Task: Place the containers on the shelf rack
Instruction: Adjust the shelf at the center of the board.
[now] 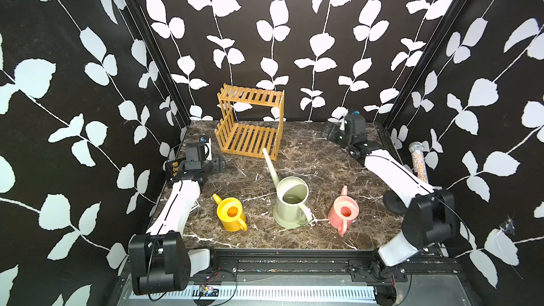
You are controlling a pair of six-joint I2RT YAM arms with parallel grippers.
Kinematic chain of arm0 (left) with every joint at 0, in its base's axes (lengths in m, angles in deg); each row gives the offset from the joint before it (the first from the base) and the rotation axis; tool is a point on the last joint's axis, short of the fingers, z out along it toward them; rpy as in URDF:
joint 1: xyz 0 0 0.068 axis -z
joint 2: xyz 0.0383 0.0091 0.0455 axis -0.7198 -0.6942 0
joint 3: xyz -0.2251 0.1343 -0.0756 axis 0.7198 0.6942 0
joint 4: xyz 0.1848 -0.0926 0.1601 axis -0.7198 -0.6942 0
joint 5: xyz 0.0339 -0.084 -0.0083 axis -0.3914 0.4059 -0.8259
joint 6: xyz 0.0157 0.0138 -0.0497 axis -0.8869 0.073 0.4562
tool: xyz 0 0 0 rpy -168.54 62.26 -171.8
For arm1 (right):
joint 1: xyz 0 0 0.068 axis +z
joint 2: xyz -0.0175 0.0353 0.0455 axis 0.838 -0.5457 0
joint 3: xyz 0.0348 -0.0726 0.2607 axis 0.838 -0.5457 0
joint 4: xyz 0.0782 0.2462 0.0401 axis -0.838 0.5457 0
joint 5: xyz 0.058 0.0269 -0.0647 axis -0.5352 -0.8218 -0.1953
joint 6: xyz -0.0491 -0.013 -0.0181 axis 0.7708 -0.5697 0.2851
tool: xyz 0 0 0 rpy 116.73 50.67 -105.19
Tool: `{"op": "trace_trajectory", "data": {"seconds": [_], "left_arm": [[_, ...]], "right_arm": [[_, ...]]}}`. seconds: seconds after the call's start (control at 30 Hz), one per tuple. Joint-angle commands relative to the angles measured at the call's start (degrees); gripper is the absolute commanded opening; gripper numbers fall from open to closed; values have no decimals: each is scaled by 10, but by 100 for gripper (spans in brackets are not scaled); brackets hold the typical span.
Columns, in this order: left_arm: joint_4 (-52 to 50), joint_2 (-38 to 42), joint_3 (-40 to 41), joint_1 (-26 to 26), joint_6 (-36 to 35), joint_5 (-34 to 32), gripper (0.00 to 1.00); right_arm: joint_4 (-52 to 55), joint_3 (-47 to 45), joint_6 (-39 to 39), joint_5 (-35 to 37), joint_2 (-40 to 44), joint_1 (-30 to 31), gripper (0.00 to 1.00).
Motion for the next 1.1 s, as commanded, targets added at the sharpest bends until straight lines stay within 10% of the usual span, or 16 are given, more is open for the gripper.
{"op": "trace_trajectory", "data": {"seconds": [0.0, 0.6, 1.07], "left_arm": [[3, 17, 11, -5, 6, 17, 98], [1, 33, 10, -17, 6, 12, 98], [2, 31, 11, -19, 12, 14, 99]], "right_arm": [[51, 69, 0, 36, -46, 32, 99], [155, 397, 52, 212, -303, 217, 98], [331, 577, -7, 246, -435, 229, 93]]}}
